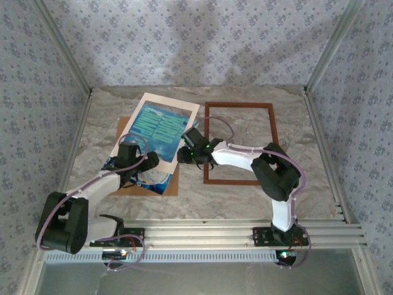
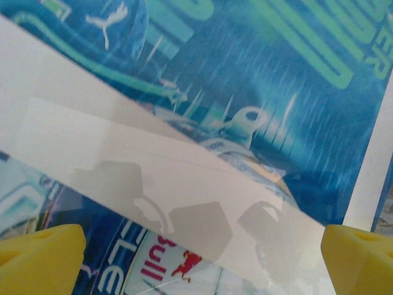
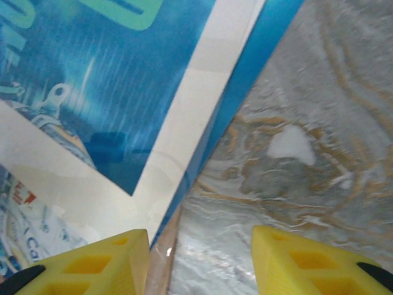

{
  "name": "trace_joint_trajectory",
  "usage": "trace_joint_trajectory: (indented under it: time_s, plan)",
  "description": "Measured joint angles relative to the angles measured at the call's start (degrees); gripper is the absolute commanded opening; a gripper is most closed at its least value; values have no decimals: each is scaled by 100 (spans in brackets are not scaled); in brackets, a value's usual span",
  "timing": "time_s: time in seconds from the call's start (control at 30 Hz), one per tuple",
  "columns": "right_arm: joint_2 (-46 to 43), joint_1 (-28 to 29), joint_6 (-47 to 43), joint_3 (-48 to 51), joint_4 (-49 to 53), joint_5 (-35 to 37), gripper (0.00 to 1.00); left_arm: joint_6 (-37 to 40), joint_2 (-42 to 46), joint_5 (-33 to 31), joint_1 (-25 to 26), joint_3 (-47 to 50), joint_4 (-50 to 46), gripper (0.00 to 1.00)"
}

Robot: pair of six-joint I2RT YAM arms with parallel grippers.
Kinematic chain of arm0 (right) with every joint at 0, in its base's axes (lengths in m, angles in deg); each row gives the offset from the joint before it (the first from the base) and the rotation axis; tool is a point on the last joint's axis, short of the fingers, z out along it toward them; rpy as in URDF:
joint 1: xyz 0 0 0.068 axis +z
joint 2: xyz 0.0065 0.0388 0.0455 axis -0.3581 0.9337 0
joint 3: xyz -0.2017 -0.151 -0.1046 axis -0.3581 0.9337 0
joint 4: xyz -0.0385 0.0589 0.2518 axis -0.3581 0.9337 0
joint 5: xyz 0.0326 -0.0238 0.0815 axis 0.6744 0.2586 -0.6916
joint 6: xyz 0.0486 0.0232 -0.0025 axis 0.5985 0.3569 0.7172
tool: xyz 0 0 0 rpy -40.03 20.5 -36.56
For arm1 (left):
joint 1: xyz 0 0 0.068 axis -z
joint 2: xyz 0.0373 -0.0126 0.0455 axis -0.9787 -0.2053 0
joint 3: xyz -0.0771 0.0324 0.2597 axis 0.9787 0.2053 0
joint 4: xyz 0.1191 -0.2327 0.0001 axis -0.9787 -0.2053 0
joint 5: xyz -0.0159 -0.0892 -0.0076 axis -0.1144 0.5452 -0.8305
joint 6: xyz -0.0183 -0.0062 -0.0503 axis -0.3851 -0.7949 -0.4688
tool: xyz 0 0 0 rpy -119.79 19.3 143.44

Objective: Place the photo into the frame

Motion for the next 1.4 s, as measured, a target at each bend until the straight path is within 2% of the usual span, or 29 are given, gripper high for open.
trace_joint_trajectory:
  time_s: [0.2,0.73,1.0,1.4]
  plan:
    - [232,31,254,-13,-485,-44,45,-103,-39,118,0,61,20,99]
    - [817,2,619,-236,-935,-44,43,-295,-157,249,76,190,372,99]
    - [813,2,682,-225,-1014,-44,44,-299,-157,201,107,238,452,99]
    - [372,-68,678,345,-2282,-278,45,-341,-157,181,114,243,466,99]
